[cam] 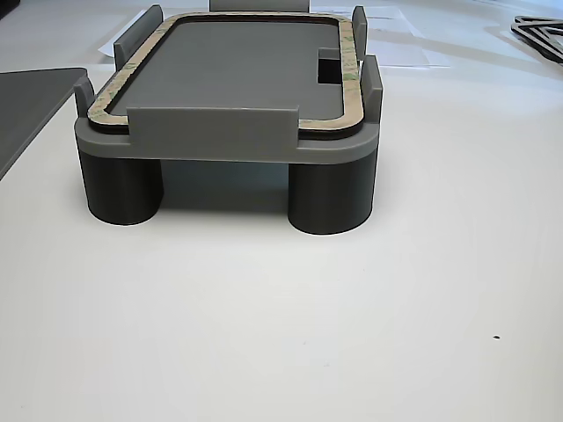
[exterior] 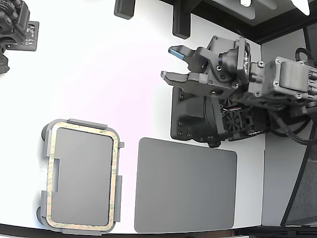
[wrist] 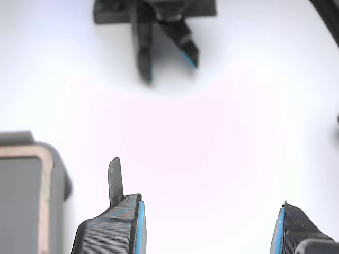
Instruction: Move top rectangular frame to the holder.
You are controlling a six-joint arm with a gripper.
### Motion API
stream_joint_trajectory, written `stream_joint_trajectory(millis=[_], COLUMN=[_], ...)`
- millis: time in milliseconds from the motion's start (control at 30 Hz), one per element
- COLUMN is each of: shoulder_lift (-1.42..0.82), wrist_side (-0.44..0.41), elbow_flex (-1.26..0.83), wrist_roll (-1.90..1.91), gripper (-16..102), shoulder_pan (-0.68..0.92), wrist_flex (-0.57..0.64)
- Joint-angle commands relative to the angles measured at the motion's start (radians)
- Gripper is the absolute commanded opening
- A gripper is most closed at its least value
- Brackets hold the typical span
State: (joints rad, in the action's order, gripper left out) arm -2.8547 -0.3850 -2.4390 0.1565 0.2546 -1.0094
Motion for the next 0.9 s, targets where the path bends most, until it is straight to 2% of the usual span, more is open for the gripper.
stream_joint_trajectory(millis=[0,167,233,433,633,767,867], shoulder_lift=[-0.100,-0.100,-0.100,-0.100,-0.100,-0.100,-0.100], wrist_side=[-0.003,-0.012,0.025,0.224,0.239,0.483,0.479], elbow_flex=[-0.075,-0.141,-0.143,-0.161,-0.195,-0.198,-0.196], wrist_roll=[0.002,0.055,0.040,-0.043,-0.035,-0.114,-0.103], gripper=[100,100,100,100,100,100,100], shoulder_pan=[-0.015,-0.020,-0.044,-0.190,-0.206,-0.408,-0.428], wrist_flex=[0.025,-0.017,-0.011,0.032,0.028,0.040,0.040])
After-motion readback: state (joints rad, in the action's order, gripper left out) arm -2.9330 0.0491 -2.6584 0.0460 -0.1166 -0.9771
